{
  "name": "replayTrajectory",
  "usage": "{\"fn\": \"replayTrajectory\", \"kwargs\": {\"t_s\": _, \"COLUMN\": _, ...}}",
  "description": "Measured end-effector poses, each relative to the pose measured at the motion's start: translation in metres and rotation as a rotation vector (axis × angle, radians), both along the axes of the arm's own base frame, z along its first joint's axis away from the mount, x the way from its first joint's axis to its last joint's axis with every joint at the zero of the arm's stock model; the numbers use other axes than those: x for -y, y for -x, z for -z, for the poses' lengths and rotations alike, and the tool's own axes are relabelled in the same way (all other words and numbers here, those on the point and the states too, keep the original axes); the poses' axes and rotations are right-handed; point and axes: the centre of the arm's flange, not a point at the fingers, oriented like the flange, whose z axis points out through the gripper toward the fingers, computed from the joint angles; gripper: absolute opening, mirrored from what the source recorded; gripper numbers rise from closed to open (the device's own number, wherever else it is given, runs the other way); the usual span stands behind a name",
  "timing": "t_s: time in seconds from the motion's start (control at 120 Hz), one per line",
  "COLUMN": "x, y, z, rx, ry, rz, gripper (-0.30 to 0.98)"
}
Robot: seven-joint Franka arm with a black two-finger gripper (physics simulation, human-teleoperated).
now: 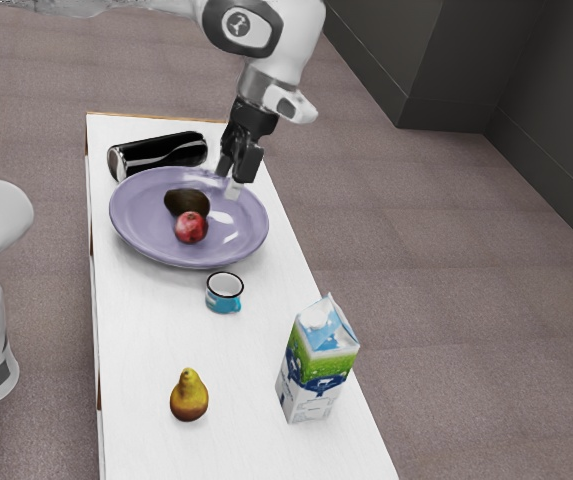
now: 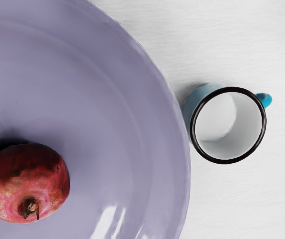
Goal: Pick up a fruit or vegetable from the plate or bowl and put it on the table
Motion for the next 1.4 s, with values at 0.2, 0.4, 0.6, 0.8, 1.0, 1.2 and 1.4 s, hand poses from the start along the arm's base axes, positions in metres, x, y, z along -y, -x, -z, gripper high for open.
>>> {"fn": "replayTrajectory", "kwargs": {"t_s": 0.2, "x": -0.017, "y": -0.028, "z": -0.027, "rx": 0.254, "ry": -0.092, "rz": -0.034, "gripper": 0.69}}
{"fn": "replayTrajectory", "kwargs": {"t_s": 0.4, "x": 0.001, "y": -0.034, "z": -0.061, "rx": 0.334, "ry": -0.082, "rz": -0.067, "gripper": 0.69}}
{"fn": "replayTrajectory", "kwargs": {"t_s": 0.6, "x": -0.015, "y": -0.028, "z": -0.07, "rx": 0.333, "ry": -0.028, "rz": -0.145, "gripper": 0.69}}
{"fn": "replayTrajectory", "kwargs": {"t_s": 0.8, "x": -0.04, "y": 0.006, "z": -0.019, "rx": 0.205, "ry": -0.033, "rz": -0.196, "gripper": 0.69}}
{"fn": "replayTrajectory", "kwargs": {"t_s": 1.0, "x": -0.067, "y": 0.05, "z": 0.064, "rx": 0.099, "ry": -0.02, "rz": -0.267, "gripper": 0.69}}
{"fn": "replayTrajectory", "kwargs": {"t_s": 1.2, "x": -0.085, "y": 0.06, "z": 0.059, "rx": 0.19, "ry": -0.001, "rz": -0.279, "gripper": 0.69}}
{"fn": "replayTrajectory", "kwargs": {"t_s": 1.4, "x": -0.115, "y": 0.09, "z": 0.062, "rx": 0.242, "ry": -0.031, "rz": -0.301, "gripper": 0.69}}
